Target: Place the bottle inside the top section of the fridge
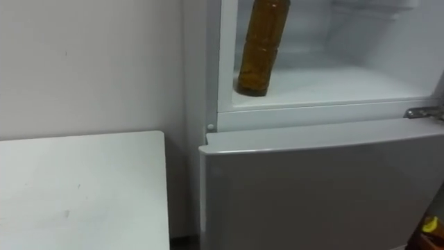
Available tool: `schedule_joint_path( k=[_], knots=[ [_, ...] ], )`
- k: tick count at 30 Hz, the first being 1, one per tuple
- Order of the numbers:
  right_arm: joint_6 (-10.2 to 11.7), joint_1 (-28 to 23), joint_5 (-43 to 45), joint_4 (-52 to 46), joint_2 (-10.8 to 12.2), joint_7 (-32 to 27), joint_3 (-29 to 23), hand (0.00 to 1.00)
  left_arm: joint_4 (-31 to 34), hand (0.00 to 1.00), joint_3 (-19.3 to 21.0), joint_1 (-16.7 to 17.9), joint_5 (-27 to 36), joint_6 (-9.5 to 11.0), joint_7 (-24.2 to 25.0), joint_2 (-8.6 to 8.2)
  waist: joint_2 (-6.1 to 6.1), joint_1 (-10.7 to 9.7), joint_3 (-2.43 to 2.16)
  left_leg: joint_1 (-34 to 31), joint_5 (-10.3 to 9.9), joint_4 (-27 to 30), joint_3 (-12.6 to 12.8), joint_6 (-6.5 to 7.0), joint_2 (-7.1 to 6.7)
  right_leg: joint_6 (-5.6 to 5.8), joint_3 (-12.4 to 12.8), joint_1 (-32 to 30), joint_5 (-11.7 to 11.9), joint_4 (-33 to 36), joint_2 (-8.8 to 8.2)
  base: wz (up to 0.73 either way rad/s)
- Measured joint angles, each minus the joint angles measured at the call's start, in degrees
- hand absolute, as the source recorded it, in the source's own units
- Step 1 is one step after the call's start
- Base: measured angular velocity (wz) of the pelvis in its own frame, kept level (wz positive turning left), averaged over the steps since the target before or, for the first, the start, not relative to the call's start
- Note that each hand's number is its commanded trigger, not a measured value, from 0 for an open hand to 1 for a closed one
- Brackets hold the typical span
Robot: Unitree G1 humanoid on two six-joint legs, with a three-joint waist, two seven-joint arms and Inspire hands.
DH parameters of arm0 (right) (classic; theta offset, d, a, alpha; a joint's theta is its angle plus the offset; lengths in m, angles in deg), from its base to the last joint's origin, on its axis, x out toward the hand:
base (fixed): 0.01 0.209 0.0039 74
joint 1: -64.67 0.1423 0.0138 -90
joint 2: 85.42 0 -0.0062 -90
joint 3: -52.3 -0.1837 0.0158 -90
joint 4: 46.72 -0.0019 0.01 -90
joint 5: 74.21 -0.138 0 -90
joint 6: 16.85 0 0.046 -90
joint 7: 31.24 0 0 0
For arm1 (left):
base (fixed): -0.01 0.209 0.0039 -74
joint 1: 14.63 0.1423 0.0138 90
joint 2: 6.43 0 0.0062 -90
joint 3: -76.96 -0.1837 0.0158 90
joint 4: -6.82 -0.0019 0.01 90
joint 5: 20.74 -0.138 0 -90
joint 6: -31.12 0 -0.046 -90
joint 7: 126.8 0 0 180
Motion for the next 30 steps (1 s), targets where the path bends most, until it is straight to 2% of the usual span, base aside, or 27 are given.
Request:
schedule_joint_path(
  k=[2,6,14,22,27,30],
  knots=[
    [-0.66,1.78,-6.00,1.28,-2.26,3.00,-2.36,0.00,-0.02,0.00,0.44,0.22,0.70,-0.30,0.57,0.23,-0.47,-0.17,0.04,0.25,0.00,0.07,-0.03,0.00,-0.03,-0.08,0.08,0.04,-0.13,0.61,-0.09,0.00],
    [-1.15,5.90,-10.20,1.26,-4.10,7.12,-4.70,0.00,-0.05,0.00,1.18,0.01,0.80,-0.44,2.05,1.01,-1.04,-0.56,0.13,0.01,0.00,0.52,0.05,0.00,0.09,-0.15,0.34,-0.18,-0.24,0.68,-0.03,0.00],
    [-1.57,10.68,-12.61,0.41,-7.14,10.48,-5.81,0.00,-1.98,0.00,1.77,0.08,0.79,-0.64,3.36,1.33,-1.29,-0.56,0.11,-0.01,-0.01,0.78,0.16,0.00,0.19,-0.18,0.58,-0.01,-0.19,0.61,0.07,0.00],
    [-1.56,18.05,-12.47,-1.06,-9.50,13.33,-5.75,0.00,-2.85,0.00,2.34,-0.39,0.14,-1.65,3.93,1.33,-0.43,-0.57,0.40,-0.79,-0.08,1.09,0.01,-0.10,0.29,-0.24,0.25,-0.52,-0.13,0.56,0.14,0.01],
    [-1.60,21.01,-12.45,-8.47,-9.87,14.76,-5.71,0.00,-2.86,0.00,2.45,-0.48,-2.96,-1.75,4.20,1.39,0.22,-0.74,0.22,-1.00,-0.08,1.25,-0.05,-0.11,0.39,-0.28,-0.47,-0.19,-0.11,0.56,0.13,0.04],
    [-1.65,21.30,-12.29,-12.72,-9.88,15.28,-5.82,0.00,-2.87,0.00,3.16,-0.46,-5.89,-2.77,4.71,1.15,0.45,-0.20,-0.04,-0.86,-0.08,1.26,-0.13,-0.11,0.39,-0.32,-0.47,0.14,-0.08,0.40,0.14,0.01]
  ],
)
